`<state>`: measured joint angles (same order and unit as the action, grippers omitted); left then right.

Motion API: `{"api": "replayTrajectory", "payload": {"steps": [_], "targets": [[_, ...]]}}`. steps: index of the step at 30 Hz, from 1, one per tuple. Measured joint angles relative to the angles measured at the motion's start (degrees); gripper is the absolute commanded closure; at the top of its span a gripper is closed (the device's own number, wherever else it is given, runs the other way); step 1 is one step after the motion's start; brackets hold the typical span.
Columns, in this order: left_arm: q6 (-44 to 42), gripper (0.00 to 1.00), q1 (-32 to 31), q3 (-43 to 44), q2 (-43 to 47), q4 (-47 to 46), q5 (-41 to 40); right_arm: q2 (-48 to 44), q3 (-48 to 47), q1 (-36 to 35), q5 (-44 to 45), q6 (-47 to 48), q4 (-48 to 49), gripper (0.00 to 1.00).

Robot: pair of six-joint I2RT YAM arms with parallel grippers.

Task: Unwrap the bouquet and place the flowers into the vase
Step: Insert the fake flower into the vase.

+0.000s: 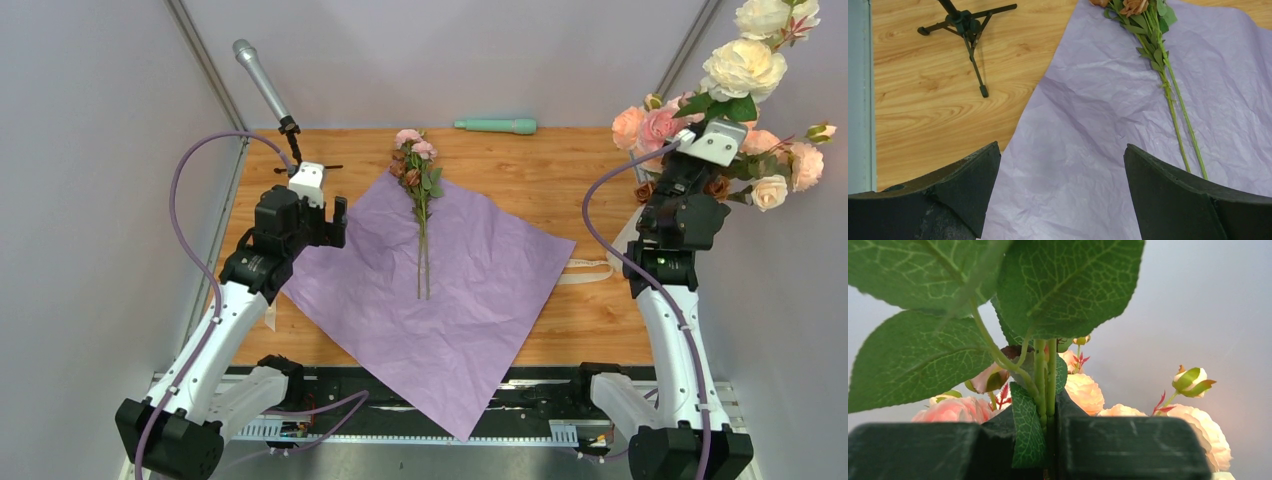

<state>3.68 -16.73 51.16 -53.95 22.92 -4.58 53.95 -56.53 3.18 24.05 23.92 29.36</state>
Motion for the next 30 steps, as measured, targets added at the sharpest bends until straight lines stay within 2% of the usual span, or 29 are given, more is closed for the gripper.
{"api": "replayTrajectory", "payload": {"steps": [30], "targets": [[0.0, 0.0, 0.0, -0.5, 0.2, 0.0, 0.0, -3.2, 10.2, 1.8, 1.9, -4.5, 5.5, 1.0]]}}
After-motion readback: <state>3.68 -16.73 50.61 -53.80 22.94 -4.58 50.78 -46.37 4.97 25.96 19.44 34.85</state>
